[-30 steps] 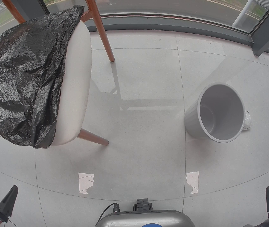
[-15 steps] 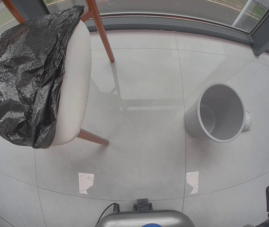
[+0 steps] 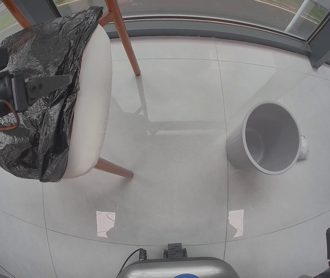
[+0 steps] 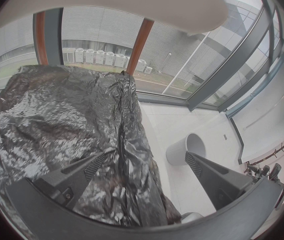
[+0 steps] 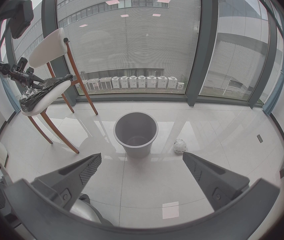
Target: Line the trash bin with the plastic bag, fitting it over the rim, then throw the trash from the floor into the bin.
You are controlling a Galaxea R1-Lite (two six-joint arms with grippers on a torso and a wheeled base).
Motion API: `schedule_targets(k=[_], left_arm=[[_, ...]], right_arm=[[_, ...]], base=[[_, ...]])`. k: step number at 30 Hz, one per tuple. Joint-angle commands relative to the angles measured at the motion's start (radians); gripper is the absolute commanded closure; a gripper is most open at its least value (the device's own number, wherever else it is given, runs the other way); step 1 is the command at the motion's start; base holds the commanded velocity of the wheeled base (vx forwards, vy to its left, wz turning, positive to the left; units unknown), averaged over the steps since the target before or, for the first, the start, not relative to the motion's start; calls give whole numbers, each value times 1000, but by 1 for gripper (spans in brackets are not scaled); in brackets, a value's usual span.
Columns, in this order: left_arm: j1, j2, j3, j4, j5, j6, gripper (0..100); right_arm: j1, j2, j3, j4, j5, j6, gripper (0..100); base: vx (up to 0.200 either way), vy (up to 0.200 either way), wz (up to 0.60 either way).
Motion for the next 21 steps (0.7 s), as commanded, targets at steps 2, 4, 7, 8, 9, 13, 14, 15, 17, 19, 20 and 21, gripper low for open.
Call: schedule_targets(k=[2, 4, 7, 8, 9, 13, 14, 15, 17, 19, 20, 21], left_arm=[[-9, 158, -143, 1, 46, 22, 0], [-9, 169, -185, 1, 89, 71, 0], [-9, 170, -215, 1, 161, 151, 0], [-9, 167, -220, 3, 173, 178, 0], [-9, 164, -220, 1, 181, 214, 0], [-9, 130, -223, 3, 190, 355, 0], [-9, 121, -223, 4, 194, 367, 0], [-11, 112, -225, 6, 204, 372, 0], [-11, 101, -240, 7, 211, 379, 0], [-11, 91, -258, 12, 213, 384, 0], [-11, 88, -268, 21, 211, 385, 0], [-11, 84, -274, 43, 211, 393, 0]], right_arm=[[0, -16, 18, 0, 0, 0, 0], [0, -16, 18, 0, 0, 0, 0], [0, -16, 18, 0, 0, 0, 0], [0, -16, 18, 0, 0, 0, 0], [0, -16, 18, 0, 0, 0, 0], [0, -16, 18, 0, 0, 0, 0], [0, -16, 18, 0, 0, 0, 0], [0, -16, 18, 0, 0, 0, 0], [0, -16, 18, 0, 0, 0, 0], [0, -16, 18, 0, 0, 0, 0], [0, -16, 18, 0, 0, 0, 0], [0, -16, 18, 0, 0, 0, 0]], base=[[0, 0, 0], [0, 0, 0], [0, 0, 0], [0, 0, 0], [0, 0, 0], [0, 0, 0], [0, 0, 0], [0, 0, 0], [0, 0, 0], [0, 0, 0], [0, 0, 0], [0, 0, 0]])
